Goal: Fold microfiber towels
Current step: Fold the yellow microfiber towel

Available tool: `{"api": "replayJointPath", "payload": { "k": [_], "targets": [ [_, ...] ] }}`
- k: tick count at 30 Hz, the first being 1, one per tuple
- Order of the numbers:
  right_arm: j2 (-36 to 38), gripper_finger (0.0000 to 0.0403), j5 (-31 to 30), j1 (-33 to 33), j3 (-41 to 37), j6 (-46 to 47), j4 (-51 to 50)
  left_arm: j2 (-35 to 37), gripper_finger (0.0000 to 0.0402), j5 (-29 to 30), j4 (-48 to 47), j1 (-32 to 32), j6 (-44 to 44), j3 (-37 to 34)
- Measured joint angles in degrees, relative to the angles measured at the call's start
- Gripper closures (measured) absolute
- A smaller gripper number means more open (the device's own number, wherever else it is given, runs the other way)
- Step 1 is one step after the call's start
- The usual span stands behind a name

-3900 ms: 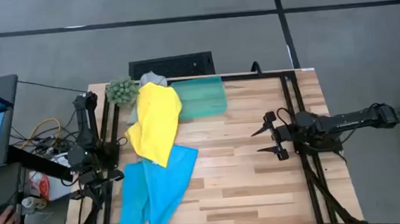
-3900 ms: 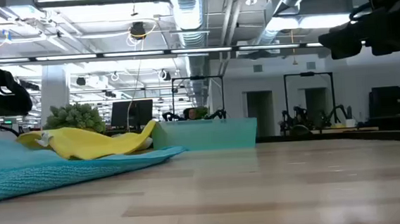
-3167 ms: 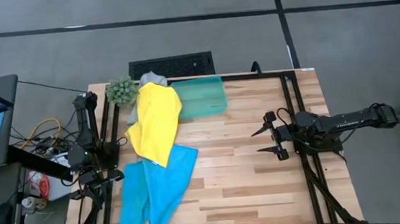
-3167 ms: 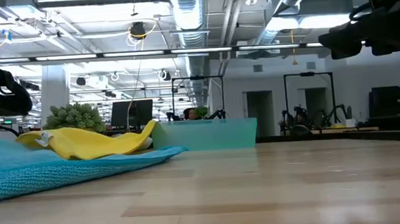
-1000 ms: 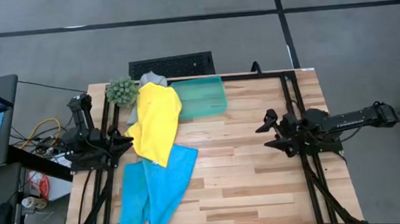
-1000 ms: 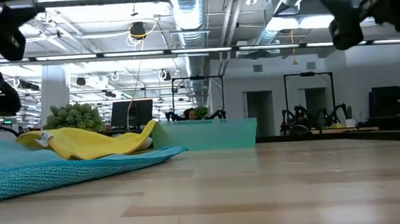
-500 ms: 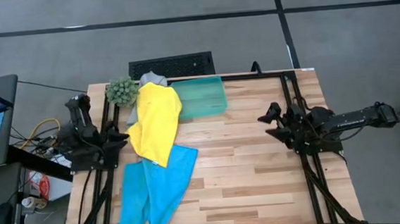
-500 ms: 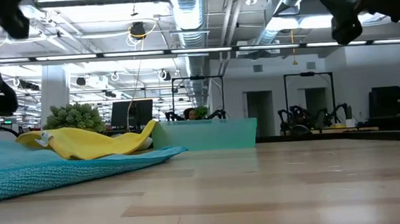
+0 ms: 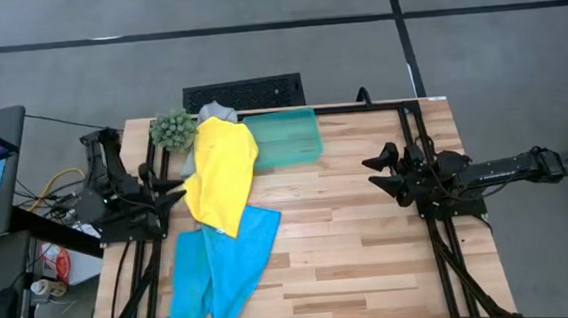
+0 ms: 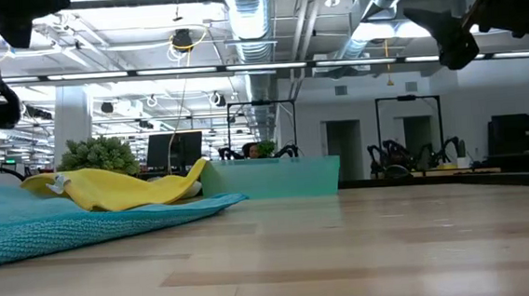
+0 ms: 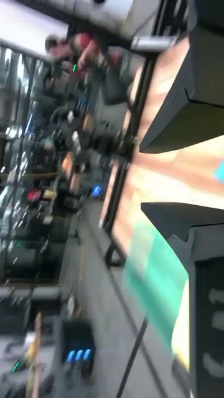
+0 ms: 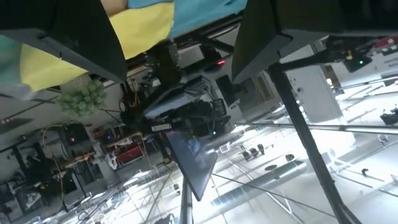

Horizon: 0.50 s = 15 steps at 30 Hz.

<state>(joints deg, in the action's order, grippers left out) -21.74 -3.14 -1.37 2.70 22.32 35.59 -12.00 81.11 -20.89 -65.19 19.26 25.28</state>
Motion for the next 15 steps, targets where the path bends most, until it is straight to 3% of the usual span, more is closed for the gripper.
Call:
{"api": "replayJointPath", "payload": {
  "k": [3,6,8,11,15],
  "targets": [
    [-0.02,0.0088,0.00,0.00,0.02,-1.62,0.04,-2.06,0.0271,-11.58,5.11,2.55,-0.57,0.03],
    [0.00,0.0088,-0.45,0.00,0.04,-2.92,0.35,-5.36,0.0271,-25.99,18.95,5.57,-9.86,1.55],
    [0.00,0.0088,-1.42,0.00,0.04,-3.27,0.37,-8.18,0.0271,-35.41,21.95,7.53,-13.17,4.14],
    [0.00,0.0088,-1.64,0.00,0.04,-3.31,0.37,-13.94,0.0271,-44.59,14.80,10.76,-11.09,10.47],
    [0.00,0.0088,-1.64,0.00,0.06,-3.31,0.37,-22.97,0.0271,-48.63,3.19,16.67,-6.53,19.22]
  ]
}}
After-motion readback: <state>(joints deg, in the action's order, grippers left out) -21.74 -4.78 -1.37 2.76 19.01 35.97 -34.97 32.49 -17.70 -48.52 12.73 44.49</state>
